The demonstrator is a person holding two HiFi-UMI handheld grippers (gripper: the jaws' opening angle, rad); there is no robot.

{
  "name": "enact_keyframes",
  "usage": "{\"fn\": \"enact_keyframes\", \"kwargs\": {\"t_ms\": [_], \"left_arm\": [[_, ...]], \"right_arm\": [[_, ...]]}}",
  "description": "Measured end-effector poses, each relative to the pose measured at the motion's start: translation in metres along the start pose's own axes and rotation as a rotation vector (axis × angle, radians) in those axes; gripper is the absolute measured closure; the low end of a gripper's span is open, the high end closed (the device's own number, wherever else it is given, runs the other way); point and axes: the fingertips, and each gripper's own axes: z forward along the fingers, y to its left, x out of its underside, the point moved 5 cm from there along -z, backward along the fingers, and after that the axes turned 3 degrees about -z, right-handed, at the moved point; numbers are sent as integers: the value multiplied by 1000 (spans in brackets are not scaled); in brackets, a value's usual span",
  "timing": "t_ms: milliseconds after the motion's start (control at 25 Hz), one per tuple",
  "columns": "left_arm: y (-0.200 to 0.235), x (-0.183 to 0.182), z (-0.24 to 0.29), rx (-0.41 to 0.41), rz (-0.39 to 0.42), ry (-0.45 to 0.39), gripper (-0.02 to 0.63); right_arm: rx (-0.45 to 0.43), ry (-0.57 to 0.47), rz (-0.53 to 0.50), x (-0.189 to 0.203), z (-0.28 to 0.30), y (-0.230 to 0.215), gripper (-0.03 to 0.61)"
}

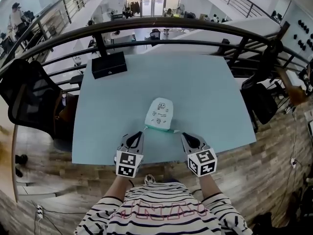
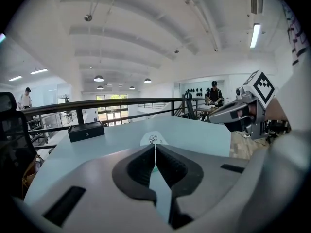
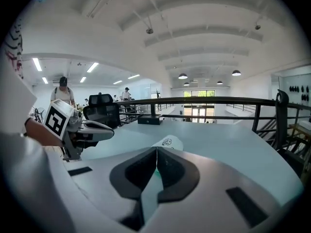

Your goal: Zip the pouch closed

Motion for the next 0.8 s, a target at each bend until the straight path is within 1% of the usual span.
{"fn": "enact_keyframes", "kwargs": {"t_ms": [240, 440, 640, 800], "left_arm": [[-24, -12, -27, -26, -15, -34, 586], [-47, -13, -45, -62, -30, -47, 588], [-75, -15, -60, -78, -10, -60, 588], [-89, -15, -77, -96, -12, -77, 588]], "right_arm": [[-38, -48, 64, 0, -25, 2, 549], [-73, -65, 57, 0, -47, 2, 551], [-101, -85, 69, 5, -67, -1, 551], [-136, -88, 74, 11, -78, 7, 551]]}}
